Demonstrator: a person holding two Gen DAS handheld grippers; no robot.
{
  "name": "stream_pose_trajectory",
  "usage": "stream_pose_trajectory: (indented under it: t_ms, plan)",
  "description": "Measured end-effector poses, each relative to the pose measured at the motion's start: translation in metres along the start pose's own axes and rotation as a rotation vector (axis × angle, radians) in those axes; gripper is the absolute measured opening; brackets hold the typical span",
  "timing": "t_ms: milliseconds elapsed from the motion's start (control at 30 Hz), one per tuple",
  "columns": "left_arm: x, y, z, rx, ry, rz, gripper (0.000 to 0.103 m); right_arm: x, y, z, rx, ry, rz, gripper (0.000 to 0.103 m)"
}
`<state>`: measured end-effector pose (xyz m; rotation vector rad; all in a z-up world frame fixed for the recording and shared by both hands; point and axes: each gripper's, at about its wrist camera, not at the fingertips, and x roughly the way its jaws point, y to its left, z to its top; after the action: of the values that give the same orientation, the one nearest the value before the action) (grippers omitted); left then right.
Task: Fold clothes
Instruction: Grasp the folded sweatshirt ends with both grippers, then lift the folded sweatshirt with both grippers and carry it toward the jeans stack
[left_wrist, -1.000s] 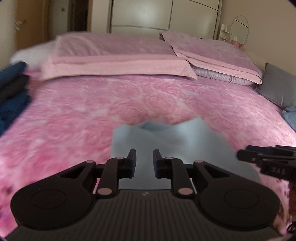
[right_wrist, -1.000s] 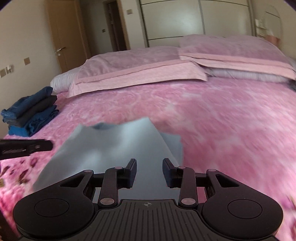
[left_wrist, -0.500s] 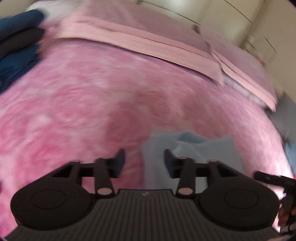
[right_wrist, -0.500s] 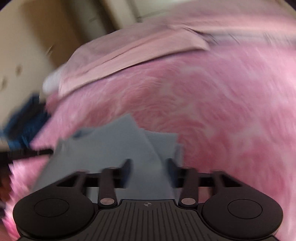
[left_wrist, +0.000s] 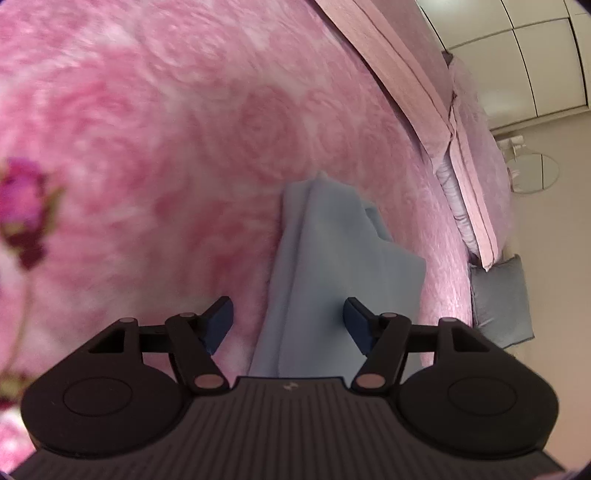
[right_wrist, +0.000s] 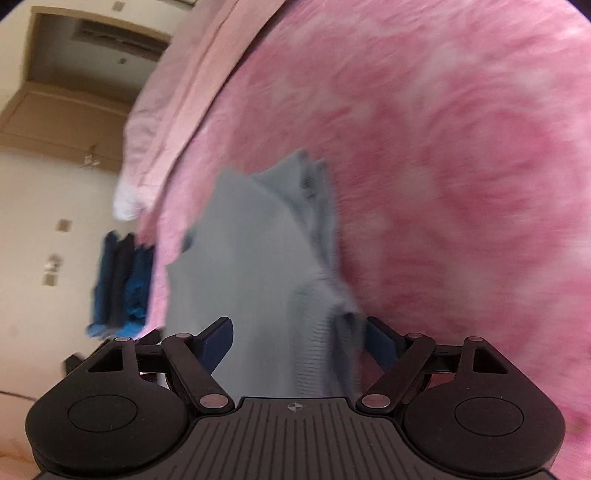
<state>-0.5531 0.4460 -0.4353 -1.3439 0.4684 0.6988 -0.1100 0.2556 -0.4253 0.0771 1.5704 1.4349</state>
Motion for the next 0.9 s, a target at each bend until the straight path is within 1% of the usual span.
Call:
stream_pose_trajectory:
  t_ms: [33, 67, 133, 200, 233, 267, 300, 333, 367, 400, 500, 667, 800, 900]
  plan:
    - [0.005, -0.002, 0.003, 0.016, 0.006, -0.005, 0.053, 0.006, 0.002, 0.003, -0.012, 0.008, 0.002, 0.081]
    - [0.01, -0.004, 0.005, 0.031, 0.015, -0.015, 0.039, 0.012, 0.004, 0.006, -0.024, 0.017, 0.004, 0.081]
    - [0.02, -0.007, 0.008, 0.042, 0.031, -0.023, 0.038, 0.022, 0.005, 0.01, -0.035, 0.023, 0.021, 0.081]
    - [0.026, -0.01, 0.009, 0.057, 0.037, -0.014, 0.038, 0.027, 0.001, 0.01, 0.002, 0.003, 0.032, 0.067]
    - [0.026, -0.01, 0.009, 0.054, 0.036, -0.012, 0.038, 0.03, -0.001, 0.011, 0.024, -0.008, 0.037, 0.05]
    - [0.026, -0.01, 0.008, 0.048, 0.035, -0.008, 0.036, 0.034, -0.001, 0.012, 0.038, -0.012, 0.043, 0.043]
    - [0.024, -0.012, 0.007, 0.048, 0.032, -0.001, 0.033, 0.039, -0.001, 0.013, 0.049, -0.011, 0.049, 0.042]
    - [0.022, -0.015, 0.006, 0.054, 0.027, 0.008, 0.031, 0.044, 0.0, 0.013, 0.059, -0.011, 0.055, 0.036]
    - [0.019, -0.019, 0.006, 0.062, 0.024, 0.017, 0.027, 0.047, 0.004, 0.013, 0.056, -0.008, 0.047, 0.034]
    - [0.017, -0.023, 0.005, 0.069, 0.02, 0.025, 0.025, 0.047, 0.011, 0.013, 0.043, -0.004, 0.032, 0.033]
    - [0.004, -0.041, 0.006, 0.073, 0.012, 0.03, 0.023, 0.036, 0.026, 0.014, 0.03, 0.007, -0.001, 0.03]
    - [-0.04, -0.082, 0.003, 0.078, -0.025, 0.027, 0.023, -0.001, 0.061, 0.017, 0.019, 0.019, 0.007, 0.029]
    - [-0.093, -0.106, 0.008, 0.087, -0.094, 0.009, 0.023, -0.022, 0.107, 0.015, -0.005, 0.011, 0.049, 0.029]
    - [-0.137, -0.111, 0.019, 0.105, -0.142, 0.001, 0.023, -0.025, 0.147, 0.009, -0.021, 0.007, 0.097, 0.029]
